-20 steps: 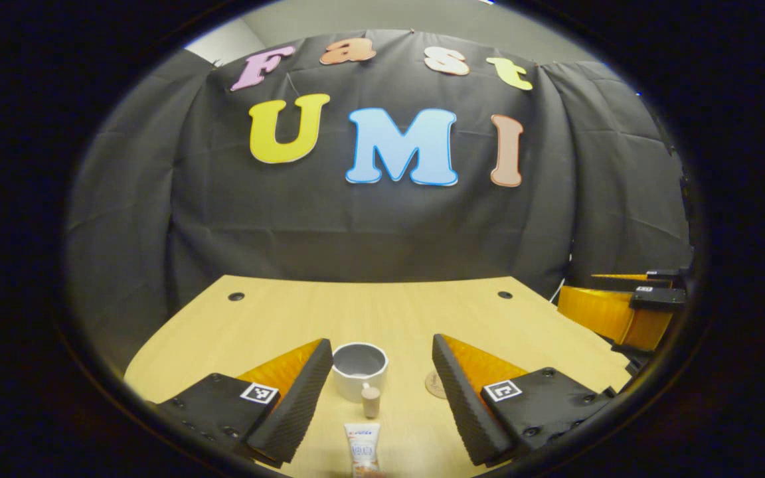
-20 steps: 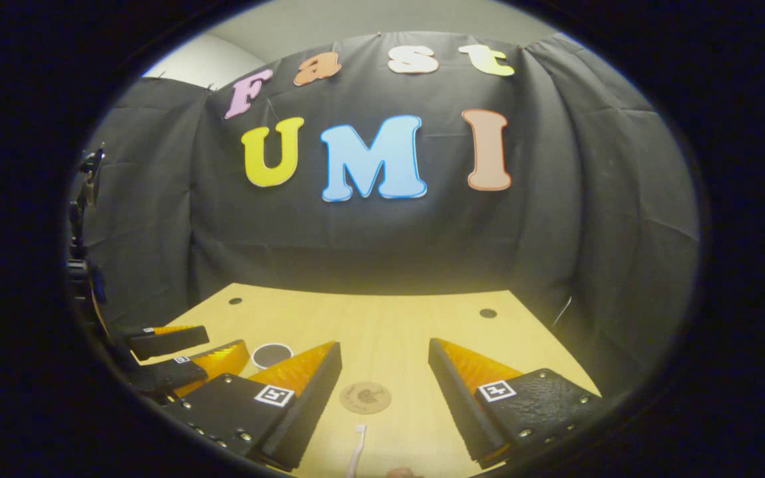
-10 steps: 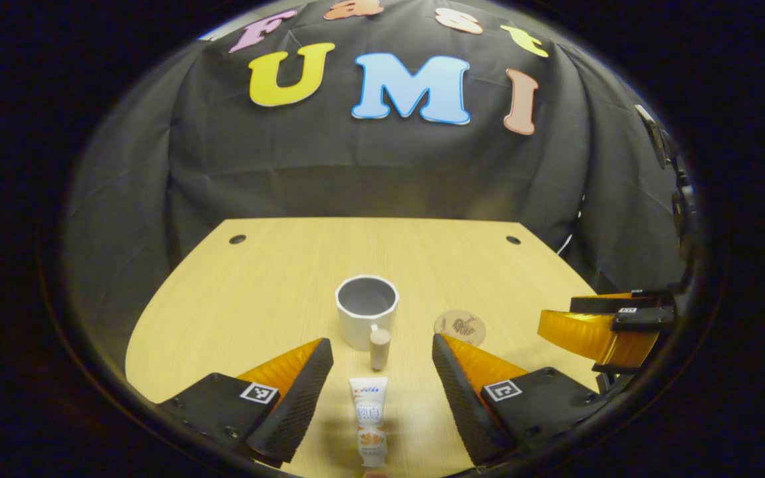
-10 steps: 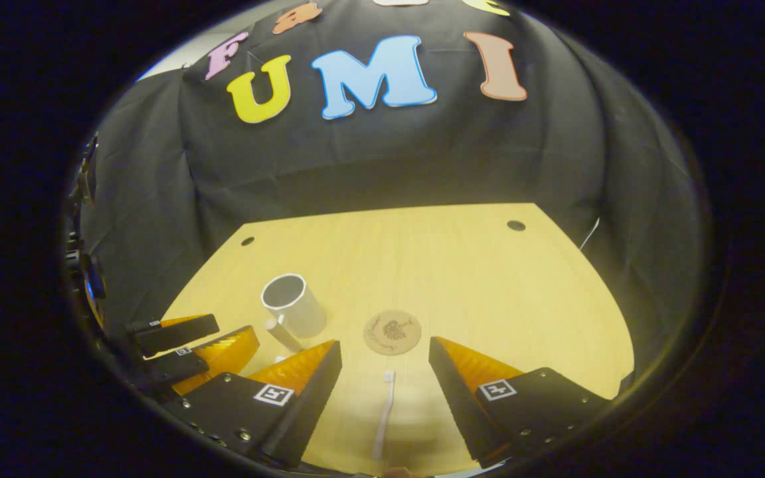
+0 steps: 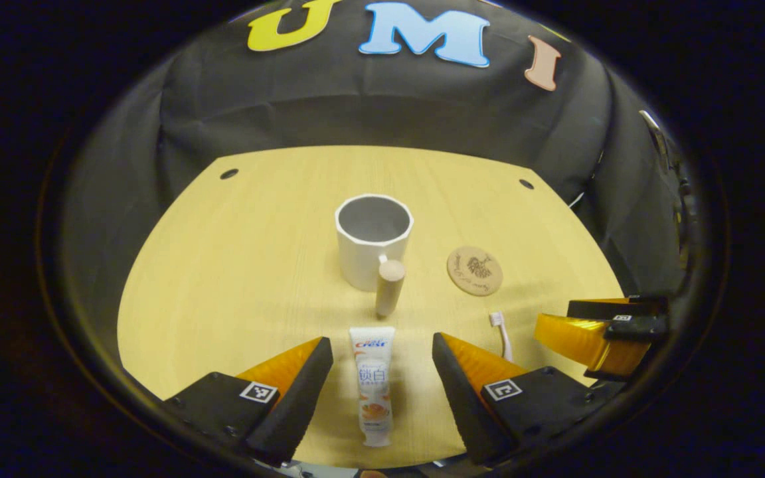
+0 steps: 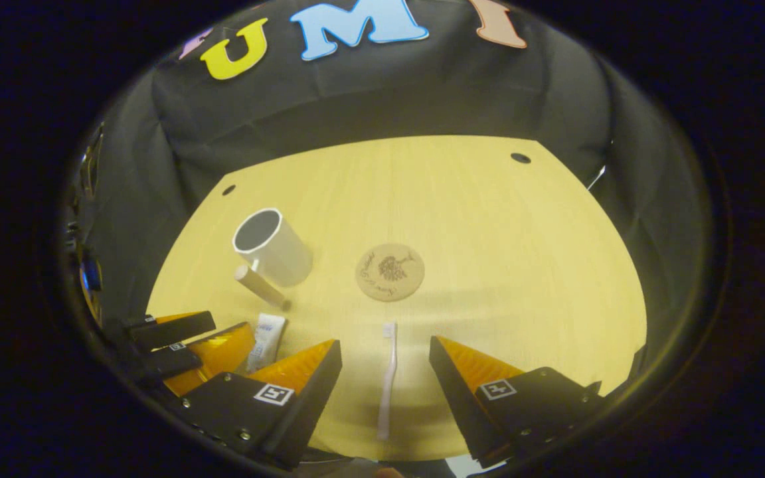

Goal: Put the toothbrush and toothpaste on the desktop into the cup, then pick up the cup and place it on the coaster on the desktop.

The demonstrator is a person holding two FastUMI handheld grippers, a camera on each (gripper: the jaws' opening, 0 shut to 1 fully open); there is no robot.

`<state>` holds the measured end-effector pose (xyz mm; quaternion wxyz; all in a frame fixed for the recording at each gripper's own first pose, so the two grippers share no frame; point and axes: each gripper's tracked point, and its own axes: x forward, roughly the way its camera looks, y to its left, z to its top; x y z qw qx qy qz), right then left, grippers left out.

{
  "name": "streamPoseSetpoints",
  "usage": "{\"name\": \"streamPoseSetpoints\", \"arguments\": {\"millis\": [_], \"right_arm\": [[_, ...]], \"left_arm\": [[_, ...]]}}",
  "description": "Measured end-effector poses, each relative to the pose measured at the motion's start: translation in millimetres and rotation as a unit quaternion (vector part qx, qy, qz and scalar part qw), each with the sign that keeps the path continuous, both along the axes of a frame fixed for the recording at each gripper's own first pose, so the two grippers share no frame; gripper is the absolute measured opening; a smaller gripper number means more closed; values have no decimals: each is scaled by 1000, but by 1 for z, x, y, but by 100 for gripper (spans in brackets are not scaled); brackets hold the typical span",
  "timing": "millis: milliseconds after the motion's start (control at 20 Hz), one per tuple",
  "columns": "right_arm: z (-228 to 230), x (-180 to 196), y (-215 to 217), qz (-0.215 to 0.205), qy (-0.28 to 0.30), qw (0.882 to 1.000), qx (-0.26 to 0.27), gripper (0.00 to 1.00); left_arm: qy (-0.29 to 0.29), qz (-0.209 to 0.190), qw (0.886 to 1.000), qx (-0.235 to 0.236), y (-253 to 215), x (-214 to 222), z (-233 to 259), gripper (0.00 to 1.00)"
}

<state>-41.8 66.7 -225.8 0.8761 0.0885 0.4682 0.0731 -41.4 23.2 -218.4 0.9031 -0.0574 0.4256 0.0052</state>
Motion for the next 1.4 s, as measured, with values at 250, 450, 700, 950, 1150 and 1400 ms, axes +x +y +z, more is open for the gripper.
{"name": "streamPoseSetpoints", "arguments": {"millis": [250, 450, 700, 950, 1150, 1400], "right_arm": [[-28, -15, 7, 20, 65, 998, -11, 86], [-50, -25, 10, 30, 112, 993, -25, 86], [-66, -32, 18, 45, 153, 987, -24, 86], [-77, -36, 22, 51, 176, 983, -27, 86], [-80, -33, 17, 44, 183, 981, -37, 70], [-81, -36, 6, 52, 192, 977, -71, 53]], "left_arm": [[92, 8, 996, -16, 3, -19, -35, 98], [135, 7, 991, -14, 6, -27, -57, 99], [172, 7, 985, -22, 6, -33, -73, 96], [186, 9, 982, -17, 10, -32, -80, 100], [187, 10, 982, -11, 12, -30, -80, 82], [183, 10, 983, 2, 15, -31, -83, 53]]}}
